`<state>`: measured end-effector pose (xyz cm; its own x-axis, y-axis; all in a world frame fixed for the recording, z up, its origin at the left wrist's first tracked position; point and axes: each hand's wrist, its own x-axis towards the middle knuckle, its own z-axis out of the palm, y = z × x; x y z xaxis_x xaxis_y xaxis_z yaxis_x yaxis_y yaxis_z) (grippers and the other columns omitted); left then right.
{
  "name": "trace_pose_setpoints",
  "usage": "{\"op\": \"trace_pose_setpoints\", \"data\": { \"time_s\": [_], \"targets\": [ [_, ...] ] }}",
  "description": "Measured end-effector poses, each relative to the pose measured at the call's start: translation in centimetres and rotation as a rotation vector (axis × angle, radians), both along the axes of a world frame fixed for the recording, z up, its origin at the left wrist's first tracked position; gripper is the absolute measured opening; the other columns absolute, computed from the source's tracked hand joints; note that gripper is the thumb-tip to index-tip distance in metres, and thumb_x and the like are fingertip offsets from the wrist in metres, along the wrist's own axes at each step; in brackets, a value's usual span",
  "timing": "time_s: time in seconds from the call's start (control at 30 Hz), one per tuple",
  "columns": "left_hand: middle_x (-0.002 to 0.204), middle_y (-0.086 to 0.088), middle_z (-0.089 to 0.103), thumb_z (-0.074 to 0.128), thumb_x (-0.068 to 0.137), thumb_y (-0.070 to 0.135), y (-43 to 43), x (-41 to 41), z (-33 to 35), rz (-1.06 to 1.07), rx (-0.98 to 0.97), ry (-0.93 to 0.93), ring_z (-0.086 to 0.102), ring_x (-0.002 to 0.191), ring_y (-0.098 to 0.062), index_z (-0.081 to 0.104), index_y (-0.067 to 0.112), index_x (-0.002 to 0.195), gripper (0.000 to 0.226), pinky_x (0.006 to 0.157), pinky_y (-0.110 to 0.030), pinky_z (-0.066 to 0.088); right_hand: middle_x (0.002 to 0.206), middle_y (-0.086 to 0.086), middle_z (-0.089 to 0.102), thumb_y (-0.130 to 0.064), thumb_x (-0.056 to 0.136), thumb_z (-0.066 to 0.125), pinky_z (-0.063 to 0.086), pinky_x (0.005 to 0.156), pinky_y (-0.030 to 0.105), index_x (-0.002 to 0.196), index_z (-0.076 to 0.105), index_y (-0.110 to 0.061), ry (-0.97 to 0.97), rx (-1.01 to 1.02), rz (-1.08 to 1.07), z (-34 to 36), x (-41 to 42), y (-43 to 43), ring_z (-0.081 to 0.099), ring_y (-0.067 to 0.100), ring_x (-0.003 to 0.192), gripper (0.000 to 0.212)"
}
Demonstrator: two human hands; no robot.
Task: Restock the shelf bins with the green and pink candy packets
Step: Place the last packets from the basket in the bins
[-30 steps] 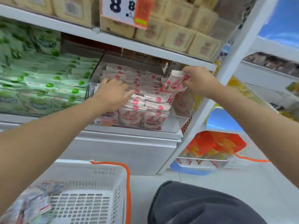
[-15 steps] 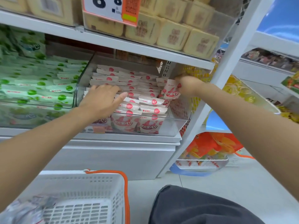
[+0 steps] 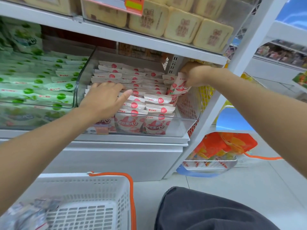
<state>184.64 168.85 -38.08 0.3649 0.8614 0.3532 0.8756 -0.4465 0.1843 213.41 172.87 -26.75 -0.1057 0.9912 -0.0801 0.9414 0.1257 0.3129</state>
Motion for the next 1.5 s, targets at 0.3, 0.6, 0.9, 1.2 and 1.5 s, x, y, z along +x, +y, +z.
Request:
{"op": "trace_pose_setpoints", "data": {
  "time_s": [0.3, 0.6, 0.9, 1.2, 1.5],
  "targets": [
    [0.123, -0.005, 0.062, -0.001, 0.089, 0.068, -0.2, 0.0, 0.1, -0.002, -0.001, -0.001, 0.053, 0.116, -0.026, 0.056, 0.022, 0.127, 0.083, 0.100, -0.049, 0.033, 0.095, 0.011, 0.055, 0.001, 0.088, 0.049, 0.042, 0.068, 0.031, 0.101, 0.051, -0.011, -0.025, -0.085, 0.029, -3.7, -1.4, -0.3, 0.052, 0.027, 0.081, 0.018],
    [0.123, -0.005, 0.062, -0.001, 0.088, 0.069, -0.3, 0.0, 0.0, -0.003, 0.006, -0.009, 0.053, 0.116, -0.026, 0.056, 0.022, 0.127, 0.083, 0.101, -0.049, 0.034, 0.126, 0.010, 0.059, -0.021, 0.086, 0.066, 0.052, 0.091, 0.037, 0.132, 0.056, -0.014, 0.058, -0.001, -0.005, -3.4, 0.2, 0.4, 0.057, 0.029, 0.111, 0.048],
    [0.120, -0.004, 0.063, 0.000, 0.089, 0.068, -0.4, 0.0, 0.1, 0.006, 0.002, -0.006, 0.054, 0.113, -0.026, 0.057, 0.023, 0.124, 0.081, 0.099, -0.049, 0.034, 0.100, 0.011, 0.061, -0.005, 0.088, 0.060, 0.046, 0.068, 0.031, 0.119, 0.060, -0.004, 0.046, -0.053, -0.030, -6.2, -0.8, 0.4, 0.058, 0.027, 0.086, 0.031],
    [0.125, -0.005, 0.062, 0.011, 0.097, 0.061, -0.5, 0.1, 0.4, 0.025, -0.031, 0.009, 0.052, 0.117, -0.026, 0.056, 0.021, 0.127, 0.068, 0.101, -0.048, 0.033, 0.115, 0.015, 0.063, -0.002, 0.089, 0.056, 0.051, 0.083, 0.033, 0.119, 0.064, -0.005, 0.147, 0.057, -0.041, -6.1, -0.7, -0.3, 0.061, 0.030, 0.100, 0.031],
    [0.103, 0.003, 0.062, 0.050, 0.098, 0.036, -4.8, 0.4, 1.1, -0.004, 0.168, -0.209, 0.054, 0.099, -0.017, 0.062, 0.017, 0.105, 0.024, 0.086, -0.034, 0.041, 0.104, 0.006, 0.070, -0.003, 0.084, 0.057, 0.055, 0.085, 0.039, 0.108, 0.070, -0.012, 0.450, 0.303, 0.133, -4.8, -5.1, -6.4, 0.064, 0.022, 0.093, 0.029]
  ]
}}
